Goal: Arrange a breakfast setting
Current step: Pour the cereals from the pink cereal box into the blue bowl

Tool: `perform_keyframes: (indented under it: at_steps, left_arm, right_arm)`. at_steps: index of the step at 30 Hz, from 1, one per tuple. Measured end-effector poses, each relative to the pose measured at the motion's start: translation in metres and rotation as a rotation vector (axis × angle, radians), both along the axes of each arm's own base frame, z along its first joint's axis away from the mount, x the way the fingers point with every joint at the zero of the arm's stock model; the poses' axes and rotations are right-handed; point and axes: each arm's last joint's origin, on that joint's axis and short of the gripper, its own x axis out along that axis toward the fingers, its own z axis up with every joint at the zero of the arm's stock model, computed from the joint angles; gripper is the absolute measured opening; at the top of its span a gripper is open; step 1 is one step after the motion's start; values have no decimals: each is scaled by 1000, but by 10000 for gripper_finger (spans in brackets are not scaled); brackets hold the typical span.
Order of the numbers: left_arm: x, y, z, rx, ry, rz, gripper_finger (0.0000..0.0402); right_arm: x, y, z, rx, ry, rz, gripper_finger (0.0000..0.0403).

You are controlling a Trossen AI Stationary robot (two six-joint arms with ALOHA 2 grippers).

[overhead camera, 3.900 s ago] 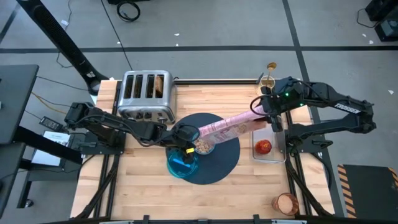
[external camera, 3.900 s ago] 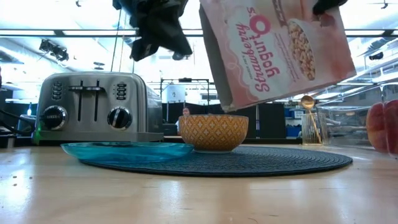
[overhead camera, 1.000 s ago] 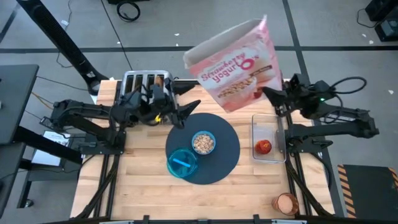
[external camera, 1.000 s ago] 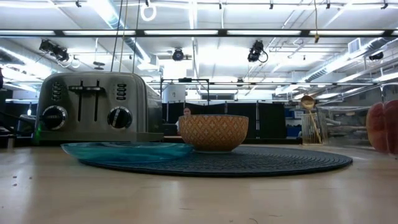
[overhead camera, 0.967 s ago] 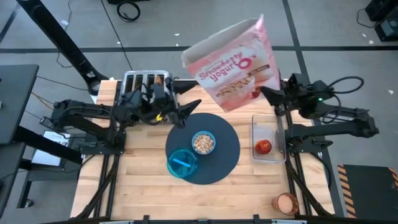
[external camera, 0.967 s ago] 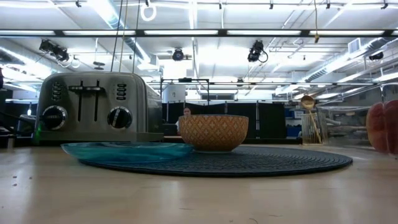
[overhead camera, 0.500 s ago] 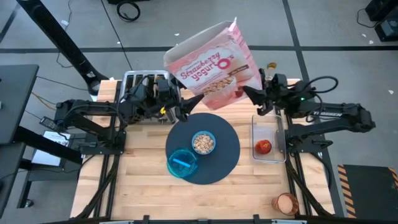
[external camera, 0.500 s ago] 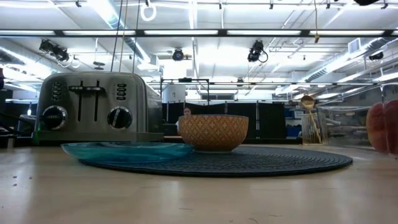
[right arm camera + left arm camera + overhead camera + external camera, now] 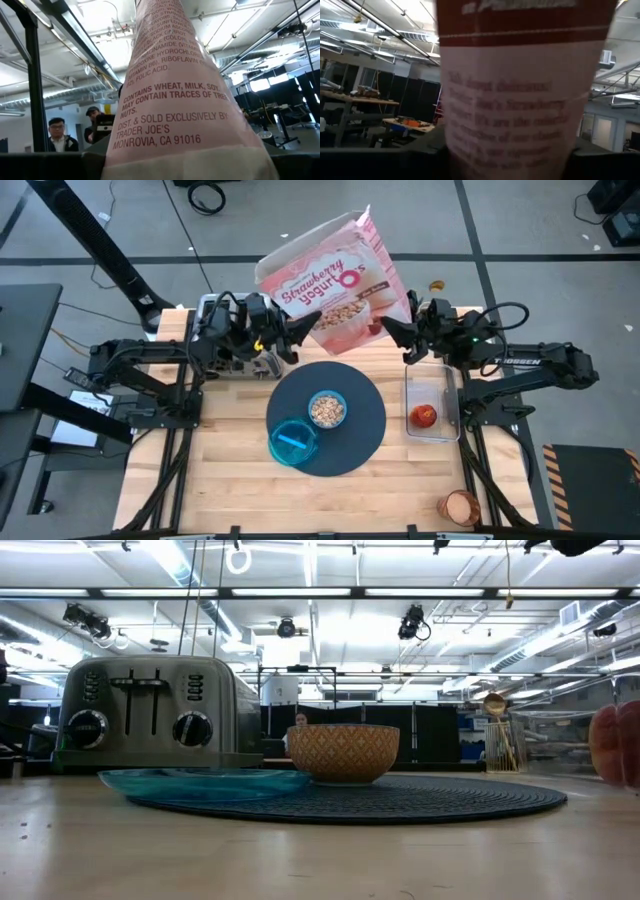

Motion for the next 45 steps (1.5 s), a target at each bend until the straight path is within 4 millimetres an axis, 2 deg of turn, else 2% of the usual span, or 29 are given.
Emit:
perform_keyframes:
  at_steps: [6, 10, 14, 18, 23, 28, 32, 35, 40, 45]
  left_arm:
    - [0, 1, 0, 44, 15, 25, 98]
    - [0, 1, 0, 70, 19, 18, 57]
    - [0, 1, 0, 79, 21, 23, 56]
    - [0, 1, 0, 80, 23, 30, 59]
    - [-5, 2, 4, 108, 19, 78, 57]
    - [-11, 11, 7, 110, 28, 112, 56]
    - [-14, 21, 6, 108, 65, 143, 59]
    - [-15, 30, 3, 105, 110, 193, 56]
    - [-15, 46, -6, 72, 211, 266, 55]
    - [-15, 54, -12, 63, 268, 275, 55]
  right_arm:
    - [0, 0, 0, -23, 6, -16, 189]
    - [0, 0, 0, -37, 8, -25, 189]
    - [0, 0, 0, -50, 10, -43, 197]
    - [0, -1, -1, -65, 20, -64, 224]
    - [-4, 0, 1, -95, 36, -87, 285]
    - [-17, 2, 2, -97, 105, -132, 352]
    - [-33, 5, 4, -99, 154, -169, 389]
    - [-46, 6, 3, -99, 214, -215, 398]
    - [-68, 9, 3, -80, 257, -271, 391]
    - [-83, 11, 4, -51, 260, -312, 390]
